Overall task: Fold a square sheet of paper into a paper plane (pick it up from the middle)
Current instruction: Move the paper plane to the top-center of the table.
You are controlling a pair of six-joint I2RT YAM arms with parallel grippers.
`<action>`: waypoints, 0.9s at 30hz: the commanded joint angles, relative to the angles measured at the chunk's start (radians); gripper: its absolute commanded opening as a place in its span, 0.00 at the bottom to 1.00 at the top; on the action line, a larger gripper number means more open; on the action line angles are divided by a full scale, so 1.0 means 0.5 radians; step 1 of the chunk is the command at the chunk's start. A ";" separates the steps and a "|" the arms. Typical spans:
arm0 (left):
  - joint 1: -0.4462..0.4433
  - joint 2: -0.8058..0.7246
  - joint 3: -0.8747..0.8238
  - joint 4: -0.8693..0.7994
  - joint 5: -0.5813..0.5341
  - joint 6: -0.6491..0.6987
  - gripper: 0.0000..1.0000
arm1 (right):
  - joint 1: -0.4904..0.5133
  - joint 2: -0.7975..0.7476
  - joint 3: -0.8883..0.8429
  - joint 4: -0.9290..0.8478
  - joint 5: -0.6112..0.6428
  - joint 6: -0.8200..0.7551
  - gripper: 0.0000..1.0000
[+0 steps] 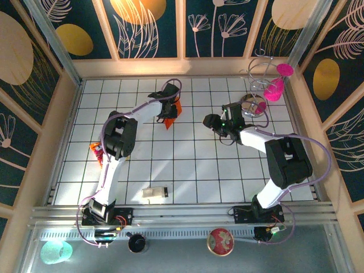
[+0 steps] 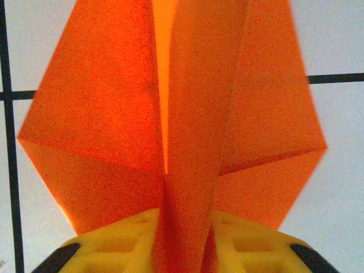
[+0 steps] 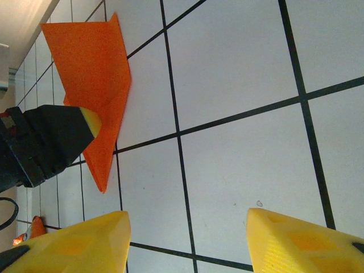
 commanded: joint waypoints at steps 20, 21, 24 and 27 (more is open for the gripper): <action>0.007 0.155 -0.030 -0.023 -0.081 -0.198 0.41 | -0.014 0.003 -0.038 0.023 -0.015 0.005 0.56; 0.007 0.162 -0.035 -0.019 -0.092 -0.215 0.43 | -0.015 0.004 -0.037 0.022 -0.014 0.005 0.56; 0.014 0.170 -0.043 0.011 -0.105 -0.256 0.46 | -0.016 0.012 -0.037 0.023 -0.011 0.005 0.56; 0.022 0.186 -0.020 0.021 -0.095 -0.287 0.46 | -0.016 0.019 -0.034 0.026 -0.009 0.005 0.56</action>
